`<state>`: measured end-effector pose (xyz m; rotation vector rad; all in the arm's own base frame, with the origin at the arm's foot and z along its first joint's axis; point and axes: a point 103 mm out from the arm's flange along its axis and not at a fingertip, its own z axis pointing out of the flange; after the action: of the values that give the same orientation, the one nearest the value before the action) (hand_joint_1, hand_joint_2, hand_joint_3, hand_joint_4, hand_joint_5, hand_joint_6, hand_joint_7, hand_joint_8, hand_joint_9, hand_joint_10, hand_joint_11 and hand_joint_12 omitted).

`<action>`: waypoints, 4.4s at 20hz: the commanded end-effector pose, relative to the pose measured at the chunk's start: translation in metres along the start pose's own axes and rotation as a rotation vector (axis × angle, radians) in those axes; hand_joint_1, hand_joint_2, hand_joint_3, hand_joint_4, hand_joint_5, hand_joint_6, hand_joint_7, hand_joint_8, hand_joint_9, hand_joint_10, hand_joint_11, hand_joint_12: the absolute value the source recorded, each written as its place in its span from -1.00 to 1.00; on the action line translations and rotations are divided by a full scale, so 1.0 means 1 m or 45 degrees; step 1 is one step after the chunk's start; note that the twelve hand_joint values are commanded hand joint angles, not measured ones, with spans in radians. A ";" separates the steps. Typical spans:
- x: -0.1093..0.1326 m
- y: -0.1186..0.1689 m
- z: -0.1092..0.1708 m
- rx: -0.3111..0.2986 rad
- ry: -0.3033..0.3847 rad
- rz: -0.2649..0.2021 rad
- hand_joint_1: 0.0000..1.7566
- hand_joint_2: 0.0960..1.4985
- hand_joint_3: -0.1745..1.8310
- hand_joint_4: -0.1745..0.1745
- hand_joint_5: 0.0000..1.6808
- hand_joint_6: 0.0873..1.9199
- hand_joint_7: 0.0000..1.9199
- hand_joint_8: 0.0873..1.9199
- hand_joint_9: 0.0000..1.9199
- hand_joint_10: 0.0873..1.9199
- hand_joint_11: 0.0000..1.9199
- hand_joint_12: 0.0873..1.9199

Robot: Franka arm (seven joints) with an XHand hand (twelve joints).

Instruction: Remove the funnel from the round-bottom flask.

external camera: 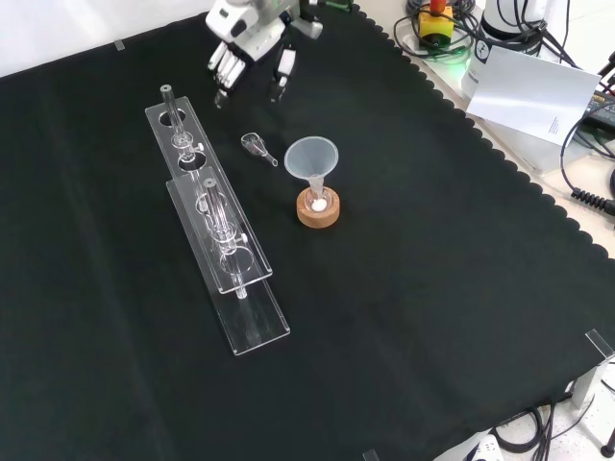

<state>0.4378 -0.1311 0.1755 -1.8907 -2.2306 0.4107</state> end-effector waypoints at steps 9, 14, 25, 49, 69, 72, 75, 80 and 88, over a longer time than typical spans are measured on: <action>0.056 -0.046 -0.056 0.044 -0.066 -0.122 0.00 0.26 -1.00 -0.34 -0.65 -1.00 -0.70 -0.38 -0.50 -0.41 -0.71 0.37; 0.078 -0.042 -0.067 0.026 -0.095 -0.180 -0.05 0.23 -1.00 -0.34 -0.74 -1.00 -0.80 -0.38 -0.58 -0.40 -0.69 0.36; 0.133 -0.027 -0.079 0.223 -0.170 -0.255 -0.14 0.18 -1.00 -0.27 -0.86 -1.00 -0.93 -0.39 -0.70 -0.36 -0.70 0.38; 0.173 -0.001 -0.072 0.388 -0.389 -0.250 -0.16 0.17 -1.00 -0.23 -0.70 -1.00 -0.79 -0.38 -0.58 -0.36 -0.57 0.36; 0.177 0.016 -0.069 0.378 -0.447 -0.237 -0.21 0.14 -1.00 -0.16 -0.91 -1.00 -1.00 -0.80 -0.93 -0.19 -0.73 0.44; 0.180 0.020 -0.064 0.386 -0.449 -0.247 -0.21 0.14 -1.00 -0.16 -0.93 -1.00 -1.00 -0.82 -0.93 -0.19 -0.73 0.44; 0.183 0.023 -0.062 0.400 -0.449 -0.255 -0.21 0.14 -1.00 -0.16 -0.94 -1.00 -1.00 -0.82 -0.93 -0.19 -0.73 0.44; 0.186 0.025 -0.061 0.407 -0.446 -0.279 -0.22 0.13 -1.00 -0.16 -0.94 -1.00 -1.00 -0.62 -0.88 -0.19 -0.73 0.44; 0.190 0.029 -0.055 0.439 -0.463 -0.279 -0.22 0.13 -1.00 -0.21 -0.95 -1.00 -0.99 -0.32 -0.74 -0.24 -0.72 0.42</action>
<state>0.4508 0.0645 0.2141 -1.4780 -2.3595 1.0778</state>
